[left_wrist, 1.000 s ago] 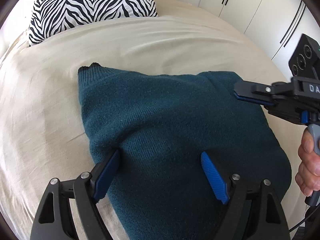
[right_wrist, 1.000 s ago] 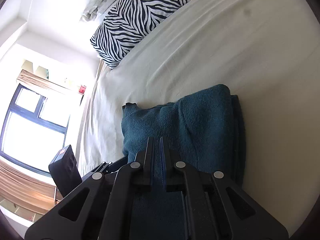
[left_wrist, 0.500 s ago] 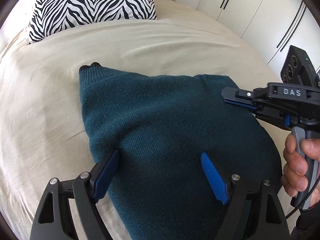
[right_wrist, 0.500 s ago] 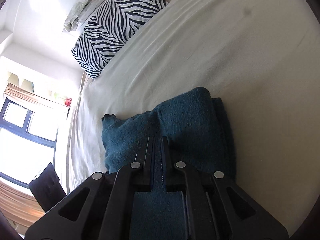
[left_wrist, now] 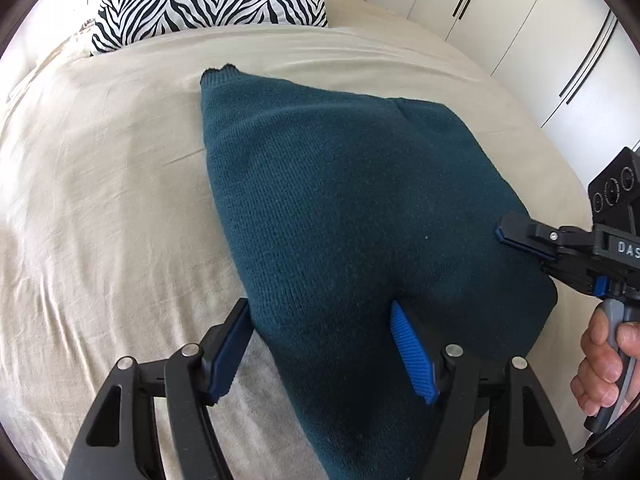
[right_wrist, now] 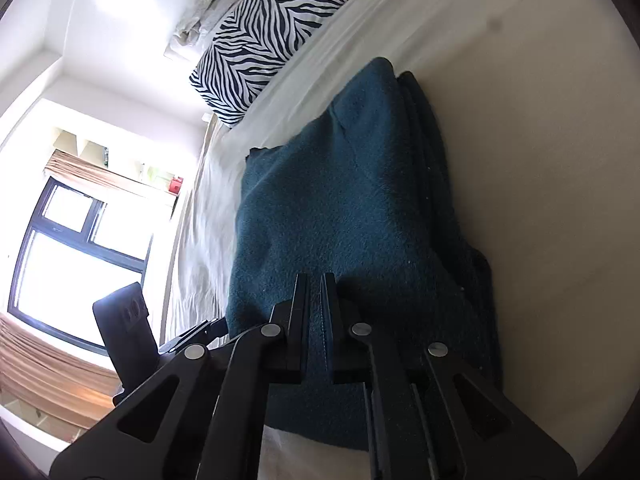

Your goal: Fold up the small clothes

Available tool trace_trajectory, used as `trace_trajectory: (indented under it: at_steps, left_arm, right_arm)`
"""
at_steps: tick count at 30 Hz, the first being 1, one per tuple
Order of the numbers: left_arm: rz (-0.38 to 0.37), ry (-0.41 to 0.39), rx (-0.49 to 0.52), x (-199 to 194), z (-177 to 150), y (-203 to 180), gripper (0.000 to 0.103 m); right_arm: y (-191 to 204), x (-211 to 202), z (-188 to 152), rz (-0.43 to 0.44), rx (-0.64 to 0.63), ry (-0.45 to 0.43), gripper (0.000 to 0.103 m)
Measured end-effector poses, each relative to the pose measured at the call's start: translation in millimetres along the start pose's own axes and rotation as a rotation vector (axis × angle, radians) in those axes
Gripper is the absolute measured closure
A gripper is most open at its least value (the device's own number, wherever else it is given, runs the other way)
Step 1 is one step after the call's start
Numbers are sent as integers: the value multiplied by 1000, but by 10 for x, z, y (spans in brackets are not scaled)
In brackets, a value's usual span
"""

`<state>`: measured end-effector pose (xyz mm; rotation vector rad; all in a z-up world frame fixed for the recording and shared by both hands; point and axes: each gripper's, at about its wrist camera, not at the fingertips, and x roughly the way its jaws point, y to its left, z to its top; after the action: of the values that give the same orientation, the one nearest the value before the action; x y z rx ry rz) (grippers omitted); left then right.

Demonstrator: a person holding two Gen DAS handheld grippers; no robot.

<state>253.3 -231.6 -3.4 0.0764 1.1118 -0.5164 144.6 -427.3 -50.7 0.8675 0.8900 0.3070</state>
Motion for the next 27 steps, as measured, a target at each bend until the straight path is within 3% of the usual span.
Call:
trace_trajectory:
  at_steps: [3,6,11,13,15,16,18,21,23,27]
  left_arm:
    - [60,-43,57,-134,-71,-158,32]
    - [99,-7,83,45,-127,-245,27]
    - [-3,-23,2,-108,-89,-51,28]
    - [-65,-71,-45,-266,-109,42,25]
    - [-115,-99,-134,-337,-91,213,19]
    - [-141,-99,-173,-326,-73,314,18]
    - [-179,-60,-236,-221,-34,485,18]
    - [-328,-6,-365,-10,2,748,18]
    - [-399,3,-453,67,-4,855,17]
    - [-426,14,-442,163,123,787,12]
  right_arm:
    - [85,-167,-188,36,-32,-12,97]
    - [-115,57,-391,-126,-58,104,96]
    - [-55,-261,-342,-72,-55,23,95]
    - [-53,-438,-214,-70,-64,-34,84]
    - [-117,-534,-66,-102,-35,-64,48]
    - [-145,-535,41,-105,-27,-73,42]
    - [-215,-500,199,-116,-11,-55,40]
    - [-435,-345,403,-65,86,46,40]
    - [-577,-207,501,-112,132,85,40]
    - [-672,-25,628,-57,163,108,43]
